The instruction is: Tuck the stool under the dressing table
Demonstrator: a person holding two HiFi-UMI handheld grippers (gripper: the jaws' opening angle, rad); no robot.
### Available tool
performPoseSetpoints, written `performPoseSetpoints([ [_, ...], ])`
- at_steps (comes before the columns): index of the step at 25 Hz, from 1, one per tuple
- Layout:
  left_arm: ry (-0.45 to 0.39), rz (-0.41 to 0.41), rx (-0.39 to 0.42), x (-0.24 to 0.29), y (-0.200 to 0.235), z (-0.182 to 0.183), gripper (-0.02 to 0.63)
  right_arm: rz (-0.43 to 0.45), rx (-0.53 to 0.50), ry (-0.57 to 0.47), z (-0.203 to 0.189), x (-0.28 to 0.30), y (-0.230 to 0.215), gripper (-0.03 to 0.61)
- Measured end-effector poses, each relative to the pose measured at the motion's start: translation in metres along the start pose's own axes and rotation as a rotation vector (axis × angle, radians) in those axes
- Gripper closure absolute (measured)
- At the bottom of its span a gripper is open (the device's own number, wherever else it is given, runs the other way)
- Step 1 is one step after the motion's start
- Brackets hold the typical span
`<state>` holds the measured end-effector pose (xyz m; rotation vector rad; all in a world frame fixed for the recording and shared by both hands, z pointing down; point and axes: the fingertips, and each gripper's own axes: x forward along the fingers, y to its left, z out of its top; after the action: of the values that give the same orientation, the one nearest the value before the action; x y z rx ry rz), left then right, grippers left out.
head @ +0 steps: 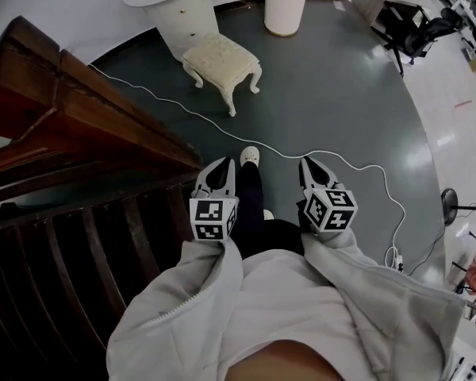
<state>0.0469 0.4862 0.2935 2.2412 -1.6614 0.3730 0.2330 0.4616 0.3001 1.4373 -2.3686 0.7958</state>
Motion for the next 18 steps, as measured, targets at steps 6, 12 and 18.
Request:
performPoseSetpoints([
  [6, 0.003, -0.016, -0.004, 0.039, 0.016, 0.022, 0.598, -0.001, -0.009, 0.023, 0.020, 0.031, -0.006, 0.529],
  [12, 0.011, -0.030, 0.004, 0.083, 0.033, 0.047, 0.598, -0.012, 0.008, 0.024, 0.052, 0.069, -0.021, 0.529],
  [18, 0.011, -0.035, 0.010, 0.124, 0.064, 0.076, 0.598, -0.012, 0.006, 0.025, 0.087, 0.114, -0.021, 0.529],
])
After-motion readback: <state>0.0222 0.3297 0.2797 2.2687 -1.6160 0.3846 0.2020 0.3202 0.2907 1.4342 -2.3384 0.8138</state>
